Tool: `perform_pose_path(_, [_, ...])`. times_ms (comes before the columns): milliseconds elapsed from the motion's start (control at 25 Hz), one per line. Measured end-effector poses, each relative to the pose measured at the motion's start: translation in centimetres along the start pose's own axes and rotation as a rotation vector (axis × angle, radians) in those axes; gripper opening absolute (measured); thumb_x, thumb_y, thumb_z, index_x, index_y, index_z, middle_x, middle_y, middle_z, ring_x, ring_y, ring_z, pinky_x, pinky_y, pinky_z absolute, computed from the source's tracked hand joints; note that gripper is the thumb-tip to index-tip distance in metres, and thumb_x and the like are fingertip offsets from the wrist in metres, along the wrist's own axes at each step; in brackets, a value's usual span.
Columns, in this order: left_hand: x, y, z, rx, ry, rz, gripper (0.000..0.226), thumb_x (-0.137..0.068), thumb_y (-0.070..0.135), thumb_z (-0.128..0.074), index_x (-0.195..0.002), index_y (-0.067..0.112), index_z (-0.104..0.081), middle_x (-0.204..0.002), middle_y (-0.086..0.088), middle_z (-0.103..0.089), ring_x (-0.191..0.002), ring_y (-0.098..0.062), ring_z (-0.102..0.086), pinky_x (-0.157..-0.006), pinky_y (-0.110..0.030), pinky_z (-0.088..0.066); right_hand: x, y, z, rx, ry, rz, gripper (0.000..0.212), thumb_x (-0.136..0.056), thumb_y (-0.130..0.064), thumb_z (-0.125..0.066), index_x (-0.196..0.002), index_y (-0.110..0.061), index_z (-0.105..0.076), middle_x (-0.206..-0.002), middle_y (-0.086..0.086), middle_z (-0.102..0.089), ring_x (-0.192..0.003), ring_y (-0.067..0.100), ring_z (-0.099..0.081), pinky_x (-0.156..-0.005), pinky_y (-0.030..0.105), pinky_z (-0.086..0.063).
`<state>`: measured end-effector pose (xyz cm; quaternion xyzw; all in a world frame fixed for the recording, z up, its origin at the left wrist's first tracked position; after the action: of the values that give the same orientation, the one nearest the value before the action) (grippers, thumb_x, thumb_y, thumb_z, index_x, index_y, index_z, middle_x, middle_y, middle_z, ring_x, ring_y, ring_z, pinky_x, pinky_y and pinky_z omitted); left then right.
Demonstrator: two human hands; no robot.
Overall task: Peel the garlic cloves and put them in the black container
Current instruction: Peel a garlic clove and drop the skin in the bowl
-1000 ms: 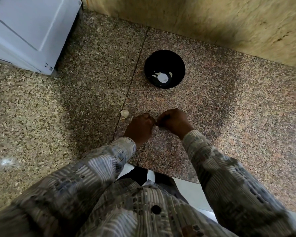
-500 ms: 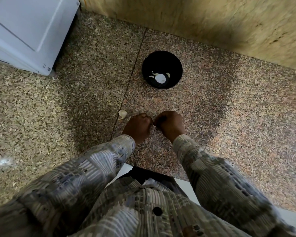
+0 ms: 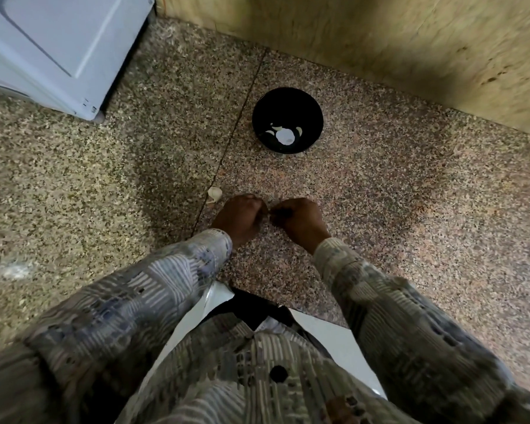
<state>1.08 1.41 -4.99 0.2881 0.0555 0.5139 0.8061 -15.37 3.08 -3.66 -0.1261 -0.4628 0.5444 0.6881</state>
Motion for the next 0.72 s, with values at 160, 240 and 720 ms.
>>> perform_pose_path(160, [0.9, 0.2, -0.4, 0.408, 0.159, 0.258, 0.013, -0.084, 0.008, -0.075, -0.090, 0.019, -0.077, -0.086, -0.002, -0.077, -0.079, -0.019, -0.072, -0.073, -0.026, -0.056, 0.8, 0.6, -0.3, -0.390, 0.006, -0.172, 0.004, -0.089, -0.005, -0.077, -0.091, -0.008, -0.078, -0.087, 0.012, -0.078, -0.079, 0.023, -0.076, -0.075, 0.034, -0.065])
perform_pose_path(240, [1.2, 0.4, -1.1, 0.984, 0.179, 0.624, 0.015, -0.087, 0.001, -0.072, -0.087, 0.016, -0.076, -0.082, -0.002, -0.077, -0.073, -0.017, -0.074, -0.068, -0.031, -0.061, 1.5, 0.4, -0.7, -0.623, -0.007, -0.183, 0.006, -0.089, 0.001, -0.075, -0.095, 0.001, -0.075, -0.093, 0.020, -0.077, -0.081, 0.028, -0.075, -0.076, 0.037, -0.065])
perform_pose_path(720, [1.6, 1.4, -0.2, 0.163, 0.350, -0.094, 0.016, -0.089, 0.016, -0.066, -0.096, 0.012, -0.079, -0.094, -0.005, -0.077, -0.084, -0.020, -0.071, -0.076, -0.029, -0.056, 0.9, 0.6, -1.2, -1.065, -0.198, -0.628, 0.017, -0.102, 0.003, -0.046, -0.103, 0.005, -0.063, -0.086, 0.015, -0.067, -0.076, 0.023, -0.065, -0.072, 0.033, -0.057])
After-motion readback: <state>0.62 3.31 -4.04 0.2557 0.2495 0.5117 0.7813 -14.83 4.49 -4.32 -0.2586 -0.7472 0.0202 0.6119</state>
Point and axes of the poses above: each hand's wrist, its own x-axis away from the middle knuckle, its own z-axis out of the back of the hand, y = z × x, the point moved 3 cm from there along -x, towards the middle knuckle
